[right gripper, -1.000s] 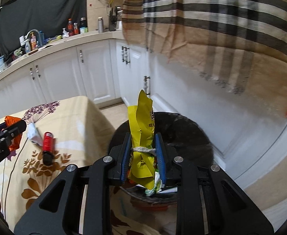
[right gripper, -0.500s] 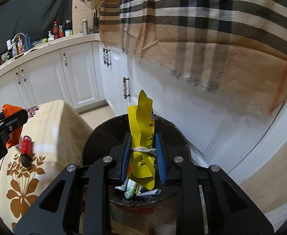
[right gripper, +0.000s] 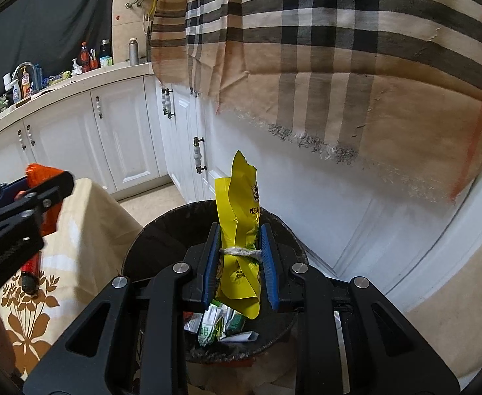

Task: Collect trash
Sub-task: 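Carry the yellow packet and orange bag over the bin and open both grippers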

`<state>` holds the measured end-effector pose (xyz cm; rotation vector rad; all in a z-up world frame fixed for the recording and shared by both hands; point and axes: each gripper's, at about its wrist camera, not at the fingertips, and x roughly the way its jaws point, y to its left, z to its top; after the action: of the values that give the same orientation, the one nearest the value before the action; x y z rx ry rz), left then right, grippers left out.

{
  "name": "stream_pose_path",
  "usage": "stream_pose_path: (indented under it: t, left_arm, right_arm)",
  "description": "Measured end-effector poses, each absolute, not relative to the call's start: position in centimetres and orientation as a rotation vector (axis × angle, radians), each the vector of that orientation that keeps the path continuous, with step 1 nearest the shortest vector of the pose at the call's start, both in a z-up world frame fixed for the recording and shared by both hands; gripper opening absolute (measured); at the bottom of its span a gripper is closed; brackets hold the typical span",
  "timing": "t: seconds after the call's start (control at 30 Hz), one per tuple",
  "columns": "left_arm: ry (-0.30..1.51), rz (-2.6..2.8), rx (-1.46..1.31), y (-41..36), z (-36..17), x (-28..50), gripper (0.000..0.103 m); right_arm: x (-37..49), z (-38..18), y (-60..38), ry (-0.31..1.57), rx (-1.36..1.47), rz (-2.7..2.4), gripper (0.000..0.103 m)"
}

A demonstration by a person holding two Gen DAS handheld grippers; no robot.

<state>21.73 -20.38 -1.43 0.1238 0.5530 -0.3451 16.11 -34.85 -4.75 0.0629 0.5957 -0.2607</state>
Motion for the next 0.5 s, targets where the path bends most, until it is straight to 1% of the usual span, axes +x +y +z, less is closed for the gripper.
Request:
stream_pose_path:
  t: [0.13,0.17,0.23,0.27,0.37,0.5]
  left_arm:
    - [0.560,-0.347,0.134,-21.4,-2.2,22.8,0.043]
    - [0.561,-0.345,0.137,-21.6,-2.5,23.1,0.045]
    - [0.568,-0.340,0.145,-22.0,-3.0,23.6,0.051]
    - [0.570,-0.331,0.150,-22.2,-3.4,23.9,0.057]
    - [0.580,-0.318,0.156,-22.3,-3.8,24.4,0.061]
    - [0.590,-0.305,0.154,-21.6,-3.8,24.3,0.068]
  right_arm:
    - [17.3,-5.5,-35.2,0.603,0.070,-0.265,0.024]
    - [17.6,-5.7,-35.3,0.603,0.072,-0.270,0.026]
    - [18.2,-6.2,-35.5,0.607,0.074,-0.279,0.036]
    - [18.5,-6.4,-35.6,0.611,0.076,-0.284,0.043]
    - [19.0,-6.9,-35.9,0.619,0.075,-0.295,0.044]
    - [18.7,-7.0,-35.7,0.618,0.076,-0.293,0.044]
